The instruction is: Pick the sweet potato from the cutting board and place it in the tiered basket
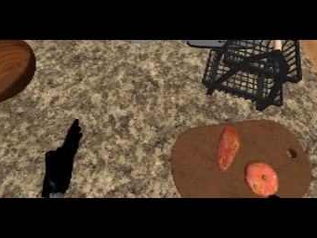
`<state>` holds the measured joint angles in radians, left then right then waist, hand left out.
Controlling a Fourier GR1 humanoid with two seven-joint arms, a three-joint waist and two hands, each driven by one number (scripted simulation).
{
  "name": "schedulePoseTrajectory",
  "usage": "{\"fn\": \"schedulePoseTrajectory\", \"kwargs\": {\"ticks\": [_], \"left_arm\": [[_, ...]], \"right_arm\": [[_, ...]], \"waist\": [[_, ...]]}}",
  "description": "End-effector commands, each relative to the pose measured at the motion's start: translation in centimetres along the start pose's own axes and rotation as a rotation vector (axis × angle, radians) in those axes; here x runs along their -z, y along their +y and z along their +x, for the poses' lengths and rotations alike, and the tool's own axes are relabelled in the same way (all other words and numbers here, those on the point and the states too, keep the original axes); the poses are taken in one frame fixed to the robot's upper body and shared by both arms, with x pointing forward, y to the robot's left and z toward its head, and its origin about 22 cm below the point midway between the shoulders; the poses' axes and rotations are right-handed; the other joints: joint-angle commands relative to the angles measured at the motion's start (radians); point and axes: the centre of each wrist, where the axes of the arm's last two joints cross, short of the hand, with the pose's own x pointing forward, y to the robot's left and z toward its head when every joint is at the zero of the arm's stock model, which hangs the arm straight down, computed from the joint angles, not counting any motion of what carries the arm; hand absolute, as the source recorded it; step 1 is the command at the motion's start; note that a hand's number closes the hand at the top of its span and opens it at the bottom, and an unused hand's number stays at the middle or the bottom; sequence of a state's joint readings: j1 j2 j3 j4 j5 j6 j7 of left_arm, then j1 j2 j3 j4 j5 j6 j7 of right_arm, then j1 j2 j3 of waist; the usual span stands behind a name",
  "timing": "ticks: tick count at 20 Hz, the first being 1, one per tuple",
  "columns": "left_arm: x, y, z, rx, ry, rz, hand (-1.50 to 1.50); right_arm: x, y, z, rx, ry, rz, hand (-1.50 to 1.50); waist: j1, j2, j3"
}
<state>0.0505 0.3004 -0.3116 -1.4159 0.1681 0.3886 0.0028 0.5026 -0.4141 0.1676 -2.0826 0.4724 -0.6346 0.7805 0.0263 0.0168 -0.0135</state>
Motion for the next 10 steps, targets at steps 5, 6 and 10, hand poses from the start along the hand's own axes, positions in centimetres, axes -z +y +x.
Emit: {"fn": "schedulePoseTrajectory", "kwargs": {"ticks": [5, 6, 10], "left_arm": [[0.9, -0.3, 0.2, 0.006, -0.004, -0.02, 0.0], [0.3, -1.5, 0.1, -0.003, -0.009, -0.033, 0.0], [0.9, -0.8, 0.9, -0.005, -0.001, -0.035, 0.0]], "right_arm": [[-1.7, -0.4, 4.9, -0.22, 0.124, -0.066, -1.5], [-1.2, 0.2, 5.4, -0.247, 0.156, -0.076, -1.5], [-2.4, 2.2, 7.3, -0.298, 0.16, -0.082, -1.5]], "waist": [[0.014, -0.001, 0.003], [0.023, -0.001, 0.004], [0.021, -0.005, 0.006]]}}
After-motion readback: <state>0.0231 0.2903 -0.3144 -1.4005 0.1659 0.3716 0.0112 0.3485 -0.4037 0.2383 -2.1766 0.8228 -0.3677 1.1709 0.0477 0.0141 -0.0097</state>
